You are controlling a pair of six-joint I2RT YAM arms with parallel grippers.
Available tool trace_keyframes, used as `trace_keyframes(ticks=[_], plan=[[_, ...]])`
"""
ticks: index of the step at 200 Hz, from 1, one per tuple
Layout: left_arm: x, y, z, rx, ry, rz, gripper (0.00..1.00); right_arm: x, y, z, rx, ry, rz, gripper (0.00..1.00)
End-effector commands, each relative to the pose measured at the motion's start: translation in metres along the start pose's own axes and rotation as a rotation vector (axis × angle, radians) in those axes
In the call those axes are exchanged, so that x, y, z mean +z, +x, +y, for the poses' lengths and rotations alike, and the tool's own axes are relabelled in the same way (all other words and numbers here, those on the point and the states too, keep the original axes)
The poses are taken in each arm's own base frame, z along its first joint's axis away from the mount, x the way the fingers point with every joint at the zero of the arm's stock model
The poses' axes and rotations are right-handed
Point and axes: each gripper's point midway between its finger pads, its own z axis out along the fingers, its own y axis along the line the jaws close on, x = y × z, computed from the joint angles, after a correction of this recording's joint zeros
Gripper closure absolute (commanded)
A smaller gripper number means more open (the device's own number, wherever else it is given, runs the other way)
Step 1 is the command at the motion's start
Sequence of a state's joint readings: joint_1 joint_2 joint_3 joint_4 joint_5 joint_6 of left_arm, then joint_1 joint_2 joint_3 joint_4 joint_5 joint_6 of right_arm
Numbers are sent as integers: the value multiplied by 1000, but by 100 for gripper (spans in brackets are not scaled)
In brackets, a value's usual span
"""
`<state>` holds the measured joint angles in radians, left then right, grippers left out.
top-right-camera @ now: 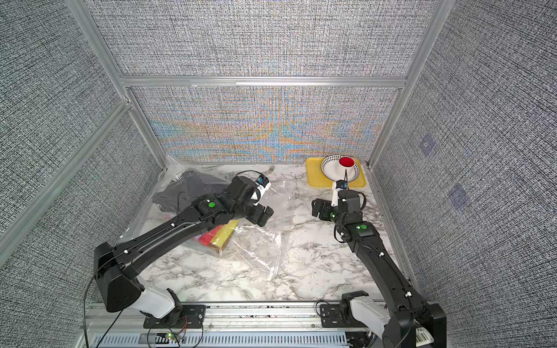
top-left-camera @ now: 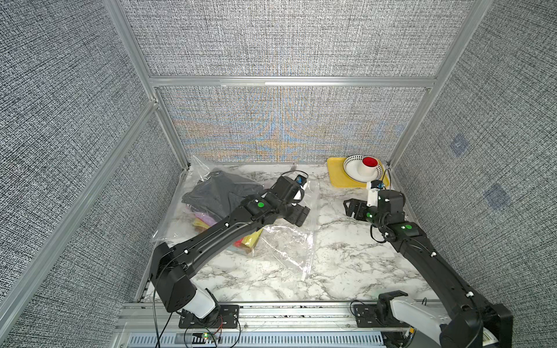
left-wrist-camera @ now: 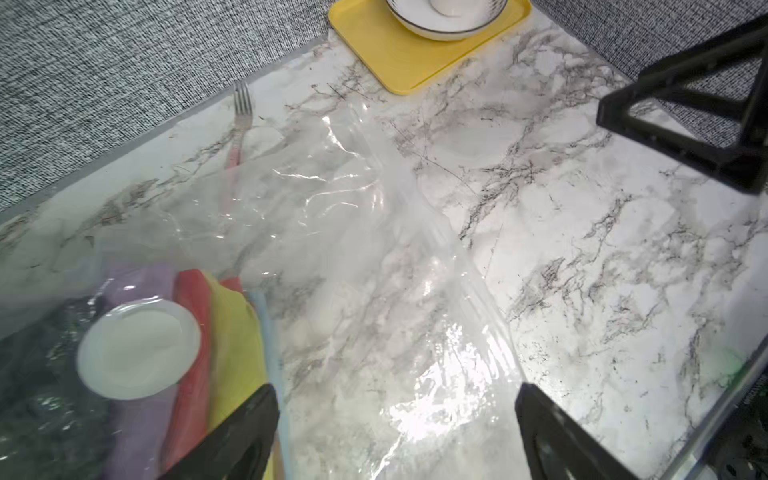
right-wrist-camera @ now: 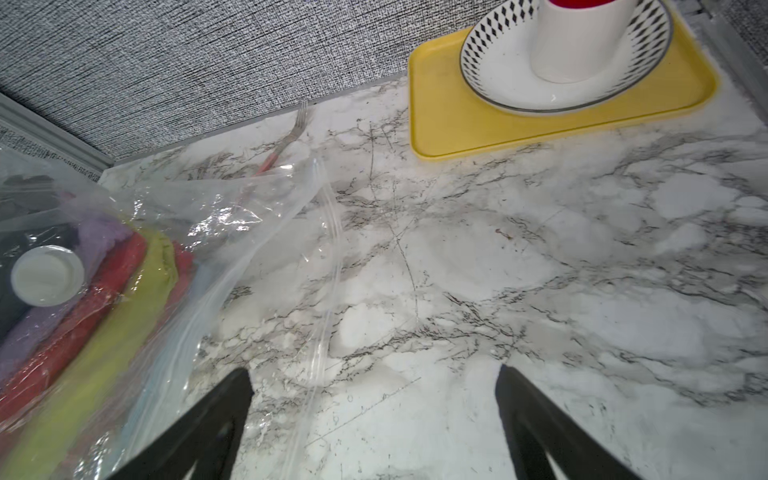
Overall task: Take the trousers out of the vacuum bag
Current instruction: Open the vacuum bag at the center of the board.
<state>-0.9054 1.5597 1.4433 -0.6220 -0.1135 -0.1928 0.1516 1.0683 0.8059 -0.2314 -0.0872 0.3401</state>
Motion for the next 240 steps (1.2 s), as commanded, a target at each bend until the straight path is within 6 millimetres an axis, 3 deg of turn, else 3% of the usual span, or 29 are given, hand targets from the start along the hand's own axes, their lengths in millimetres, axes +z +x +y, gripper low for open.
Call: trace_keyframes(ticks=[1,24,67,139,165,171,205,240], plan=[[11,-4,-12,-19,-45,-19,8,1,5,-15,29,40,-5,5],[27,0,-30,-1,-91,-4,8,-1,7,-28,55,62,-13,5],[57,3,-38,-45,-205,6,8,-2,15,-38,83,71,-11,5],[100,24,-20,-47,-407,49,2,-6,21,-46,93,71,-11,5],[101,24,-12,-64,-468,33,0,-7,21,-46,100,63,-15,5],[110,32,-11,-51,-484,53,0,-7,22,-47,101,65,-13,5],[119,39,-12,-67,-483,65,0,-7,24,-47,106,57,-10,5],[118,44,0,-112,-567,68,0,-7,25,-48,107,55,-9,5]])
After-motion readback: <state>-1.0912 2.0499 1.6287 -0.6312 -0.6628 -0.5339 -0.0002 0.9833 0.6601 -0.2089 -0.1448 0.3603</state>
